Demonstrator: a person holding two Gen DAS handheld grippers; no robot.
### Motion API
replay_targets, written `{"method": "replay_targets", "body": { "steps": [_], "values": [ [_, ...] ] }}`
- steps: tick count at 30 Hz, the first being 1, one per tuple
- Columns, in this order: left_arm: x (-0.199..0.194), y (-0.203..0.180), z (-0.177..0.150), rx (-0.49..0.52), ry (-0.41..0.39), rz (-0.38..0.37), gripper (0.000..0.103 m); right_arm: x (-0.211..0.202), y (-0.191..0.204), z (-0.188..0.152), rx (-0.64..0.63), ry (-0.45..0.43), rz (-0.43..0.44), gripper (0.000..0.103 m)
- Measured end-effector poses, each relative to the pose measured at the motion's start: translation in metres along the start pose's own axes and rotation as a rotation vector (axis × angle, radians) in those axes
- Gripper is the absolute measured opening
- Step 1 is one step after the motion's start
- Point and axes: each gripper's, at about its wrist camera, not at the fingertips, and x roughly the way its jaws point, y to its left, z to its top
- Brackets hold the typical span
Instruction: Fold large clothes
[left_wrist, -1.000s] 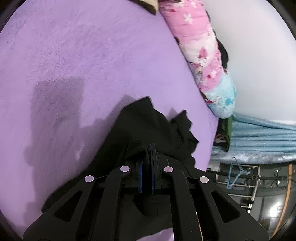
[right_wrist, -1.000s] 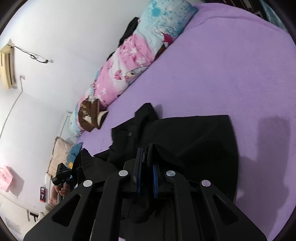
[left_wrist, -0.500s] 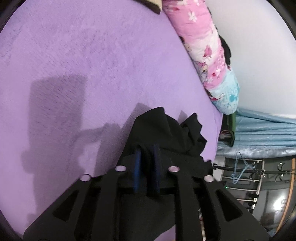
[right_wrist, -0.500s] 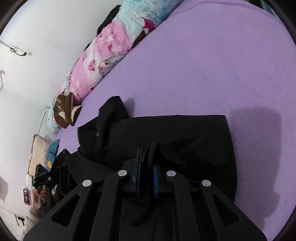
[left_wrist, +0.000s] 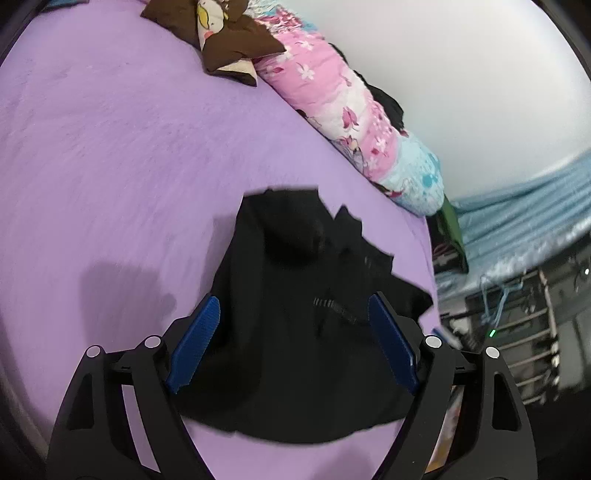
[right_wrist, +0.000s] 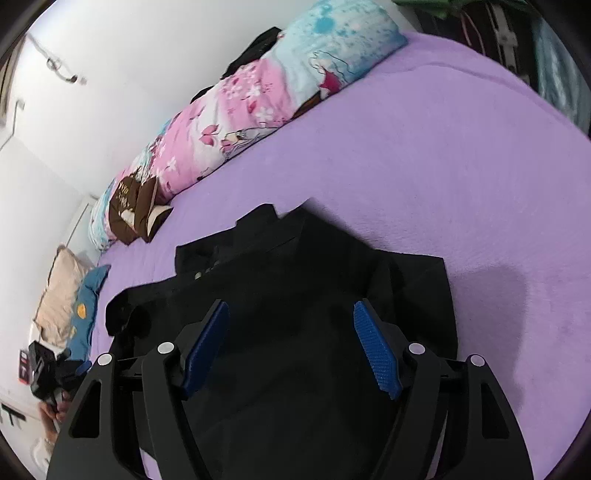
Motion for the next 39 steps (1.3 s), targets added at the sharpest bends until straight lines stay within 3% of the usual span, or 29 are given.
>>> {"method": "replay_targets", "body": {
  "steps": [2,5,10,13,18,22,25,34,36,39],
  "values": [
    [-0.010,0.005,-0.029,0.040,-0.032,0.058,0.079,-0.006,0.012,-0.003,-0.028,0.002,-0.004,0.071],
    [-0.016,0.021,-0.058,0.049,-0.039,0.077,0.079,-0.008,0.038,-0.008,-0.105,0.014,-0.018,0.071],
    [-0.017,0.041,-0.069,0.069,-0.038,0.053,0.079,0.002,0.105,-0.015,-0.287,0.047,-0.032,0.077],
    [-0.007,0.046,-0.074,0.086,0.011,0.018,0.079,0.018,0.159,-0.021,-0.401,0.085,-0.009,0.078],
    [0.003,0.032,-0.081,0.246,0.077,0.047,0.079,0.050,0.253,-0.041,-0.585,0.124,0.038,0.078],
    [0.002,0.040,-0.084,0.286,0.107,-0.010,0.079,0.091,0.315,-0.063,-0.713,0.210,0.068,0.077],
    [0.002,0.048,-0.082,0.295,0.122,-0.006,0.079,0.122,0.349,-0.081,-0.794,0.272,0.071,0.072],
    [0.026,0.060,-0.081,0.334,0.203,-0.046,0.079,0.191,0.392,-0.105,-0.863,0.346,0.030,0.070],
    [0.028,0.064,-0.080,0.328,0.209,-0.058,0.077,0.201,0.394,-0.104,-0.865,0.365,0.022,0.064],
    [0.035,0.072,-0.077,0.302,0.223,-0.086,0.068,0.217,0.396,-0.104,-0.870,0.401,0.007,0.044]
  ]
}}
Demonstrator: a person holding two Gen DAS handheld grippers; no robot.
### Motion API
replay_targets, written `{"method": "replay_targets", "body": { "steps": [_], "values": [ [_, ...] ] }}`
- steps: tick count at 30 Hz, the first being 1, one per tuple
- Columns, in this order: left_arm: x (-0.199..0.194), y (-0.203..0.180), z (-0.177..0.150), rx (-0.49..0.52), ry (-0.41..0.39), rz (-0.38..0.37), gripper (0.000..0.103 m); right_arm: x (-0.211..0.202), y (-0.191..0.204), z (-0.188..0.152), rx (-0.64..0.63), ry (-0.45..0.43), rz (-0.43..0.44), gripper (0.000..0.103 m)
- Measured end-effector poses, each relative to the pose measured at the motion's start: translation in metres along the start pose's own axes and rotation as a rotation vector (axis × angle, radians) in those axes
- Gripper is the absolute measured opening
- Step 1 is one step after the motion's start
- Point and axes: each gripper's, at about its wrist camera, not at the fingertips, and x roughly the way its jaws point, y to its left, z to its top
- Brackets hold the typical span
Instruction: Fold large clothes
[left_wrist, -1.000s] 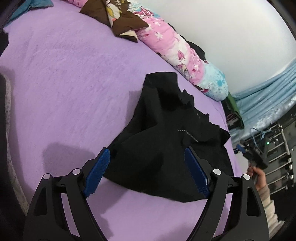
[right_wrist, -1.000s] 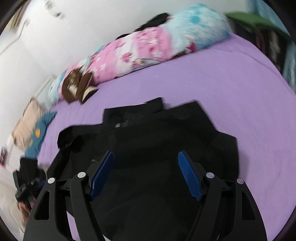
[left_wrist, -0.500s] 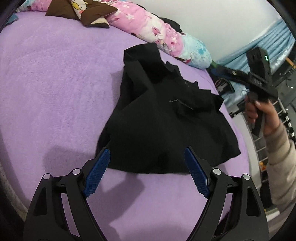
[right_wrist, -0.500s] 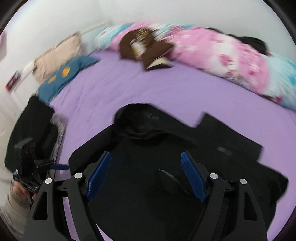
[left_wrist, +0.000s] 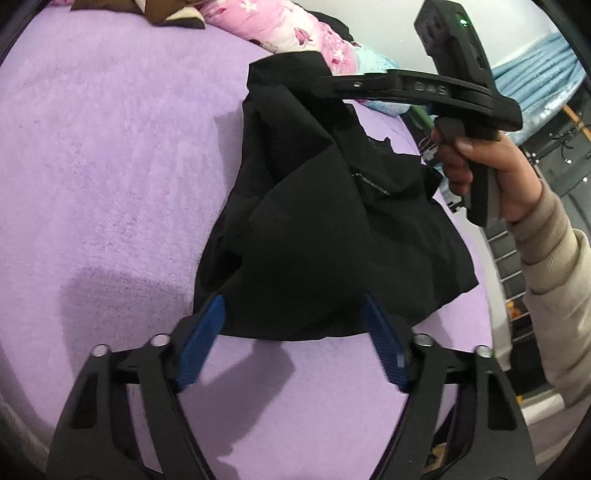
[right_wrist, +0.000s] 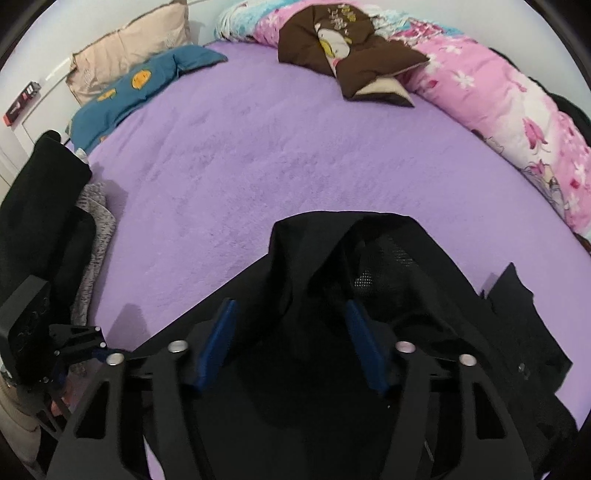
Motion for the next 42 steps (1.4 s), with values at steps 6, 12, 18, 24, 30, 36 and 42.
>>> {"method": "replay_targets", "body": {
  "steps": [6,12,18,24,30,36,42],
  "values": [
    [0.006,0.006,0.004,-0.018,0.004,-0.014,0.049,0.016,0.003,0.007,-0.019,0.034,0.018,0.015],
    [0.003,0.013,0.006,-0.036,0.017,-0.027,0.028,-0.002,0.001,0.024,-0.051,0.001,-0.031,0.004],
    [-0.013,0.014,0.007,-0.061,-0.007,-0.030,0.023,-0.023,-0.008,0.049,-0.061,-0.058,-0.127,0.003],
    [-0.030,0.018,0.006,-0.101,-0.033,0.004,0.015,-0.023,-0.013,0.086,-0.081,-0.052,-0.221,0.002],
    [-0.028,0.023,0.004,-0.117,-0.008,0.081,0.005,0.021,-0.022,0.108,-0.059,0.012,-0.258,0.002],
    [-0.023,0.023,0.003,-0.112,0.023,0.079,0.005,0.084,-0.033,0.095,-0.010,0.085,-0.284,0.003],
    [-0.010,0.023,0.003,-0.109,0.061,0.110,0.005,0.107,-0.050,0.079,0.039,0.109,-0.362,0.024]
  ]
}}
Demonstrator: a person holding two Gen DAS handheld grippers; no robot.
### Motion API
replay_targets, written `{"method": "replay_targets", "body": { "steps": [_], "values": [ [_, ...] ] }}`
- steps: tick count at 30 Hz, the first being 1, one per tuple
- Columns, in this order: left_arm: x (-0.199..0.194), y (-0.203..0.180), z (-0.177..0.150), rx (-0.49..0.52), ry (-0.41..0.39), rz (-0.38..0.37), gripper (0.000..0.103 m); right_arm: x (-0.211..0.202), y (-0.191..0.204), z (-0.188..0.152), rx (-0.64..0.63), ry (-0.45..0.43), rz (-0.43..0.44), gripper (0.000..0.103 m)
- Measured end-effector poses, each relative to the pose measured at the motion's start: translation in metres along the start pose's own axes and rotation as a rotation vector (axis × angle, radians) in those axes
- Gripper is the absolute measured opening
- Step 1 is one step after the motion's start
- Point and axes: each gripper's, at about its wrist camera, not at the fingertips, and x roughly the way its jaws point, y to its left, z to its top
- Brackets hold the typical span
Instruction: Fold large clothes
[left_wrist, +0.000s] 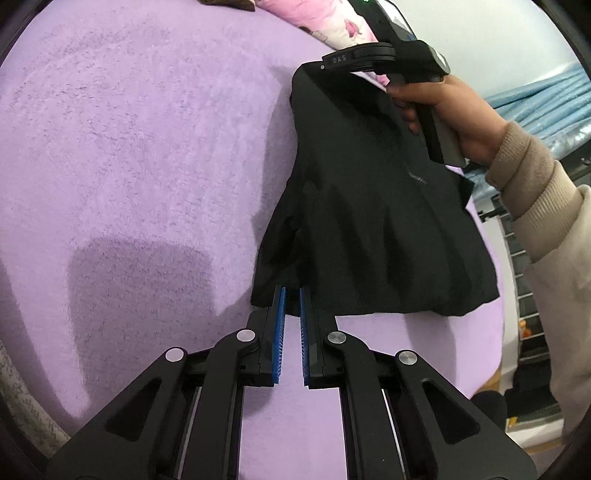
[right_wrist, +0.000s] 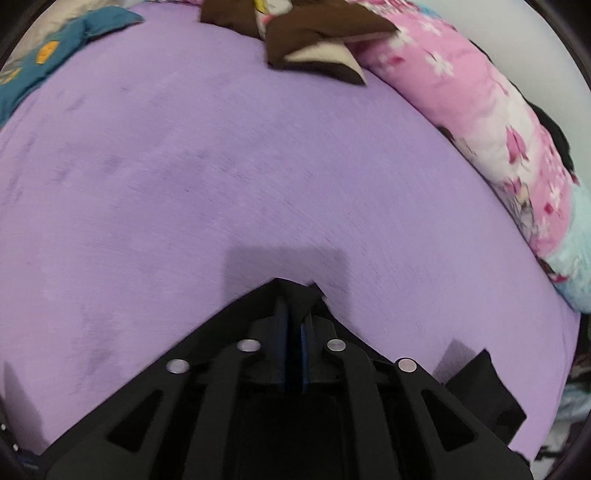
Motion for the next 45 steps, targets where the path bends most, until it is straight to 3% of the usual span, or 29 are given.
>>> {"method": "replay_targets", "body": {
  "steps": [2,7,8,11,14,16,17,23,35,39,45],
  "values": [
    [-0.005,0.001,0.001,-0.010,-0.018,-0.023,0.006,-0.006,-0.001,-0.005,-0.001,-0.021,-0.006,0.056],
    [-0.019,0.002,0.003,-0.034,-0.058,-0.083,0.006,-0.045,-0.010,-0.030,-0.008,-0.095,0.024,0.065],
    [-0.019,0.002,0.002,-0.034,-0.057,-0.077,0.006,-0.052,-0.012,-0.035,-0.009,-0.107,0.025,0.071],
    [-0.020,0.003,0.002,-0.044,-0.059,-0.053,0.007,-0.073,-0.021,-0.058,-0.011,-0.136,0.038,0.075],
    [-0.022,-0.003,0.001,-0.058,-0.073,-0.032,0.024,-0.092,-0.032,-0.087,-0.001,-0.162,0.045,0.081],
    [-0.026,-0.006,0.000,-0.070,-0.093,-0.006,0.069,-0.100,-0.042,-0.104,-0.007,-0.171,0.037,0.082],
    [-0.028,-0.007,0.000,-0.075,-0.107,0.002,0.072,-0.105,-0.049,-0.116,-0.010,-0.175,0.029,0.082],
    [-0.038,-0.016,0.007,-0.100,-0.155,0.014,0.075,-0.138,-0.114,-0.189,0.104,-0.200,0.018,0.088],
    [-0.026,-0.081,0.019,0.034,-0.172,-0.017,0.075,-0.155,-0.255,-0.303,0.448,-0.208,-0.079,0.088],
    [-0.013,-0.104,0.026,0.084,-0.170,-0.021,0.075,-0.160,-0.270,-0.342,0.531,-0.226,-0.078,0.088],
    [0.009,-0.120,0.028,0.114,-0.128,0.004,0.077,-0.167,-0.261,-0.417,0.658,-0.262,-0.027,0.088]
  ]
}}
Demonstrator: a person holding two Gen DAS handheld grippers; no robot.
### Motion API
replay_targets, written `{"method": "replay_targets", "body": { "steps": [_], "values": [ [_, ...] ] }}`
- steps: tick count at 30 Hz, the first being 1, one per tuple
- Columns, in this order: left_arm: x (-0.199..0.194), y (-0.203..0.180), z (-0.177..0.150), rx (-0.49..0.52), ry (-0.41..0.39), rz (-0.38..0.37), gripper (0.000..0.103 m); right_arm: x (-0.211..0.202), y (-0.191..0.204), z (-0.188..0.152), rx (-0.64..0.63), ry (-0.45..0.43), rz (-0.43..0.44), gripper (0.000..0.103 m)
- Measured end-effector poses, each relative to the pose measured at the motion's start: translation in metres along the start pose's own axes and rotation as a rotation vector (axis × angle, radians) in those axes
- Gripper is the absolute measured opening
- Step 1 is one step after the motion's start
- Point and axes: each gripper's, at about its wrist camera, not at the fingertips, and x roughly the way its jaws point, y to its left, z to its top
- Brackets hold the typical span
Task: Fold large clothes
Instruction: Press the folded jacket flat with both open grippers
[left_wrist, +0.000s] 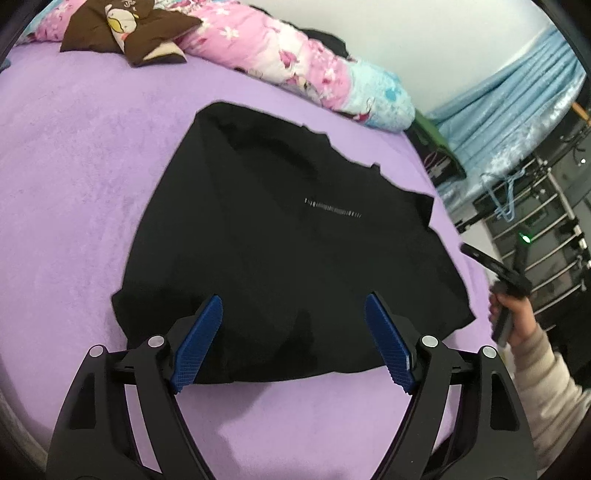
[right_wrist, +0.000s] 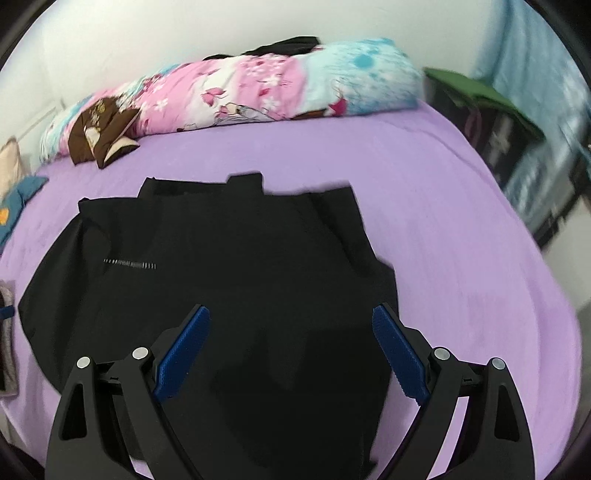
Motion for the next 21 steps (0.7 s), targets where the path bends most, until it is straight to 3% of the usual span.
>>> {"method": "replay_targets", "body": {
  "steps": [8,12,21],
  "values": [
    [0.017,0.004,-0.012,-0.007,0.069,0.078,0.077,-0.009,-0.054,-0.085,0.226,-0.009,0.039,0.093],
    [0.020,0.013,-0.016,-0.040,0.080,0.117,0.077,-0.015,-0.071,-0.116,0.333,-0.061,0.115,0.093],
    [-0.009,0.046,-0.021,-0.118,0.018,0.141,0.077,-0.022,-0.080,-0.142,0.372,-0.063,0.267,0.093]
  ]
}}
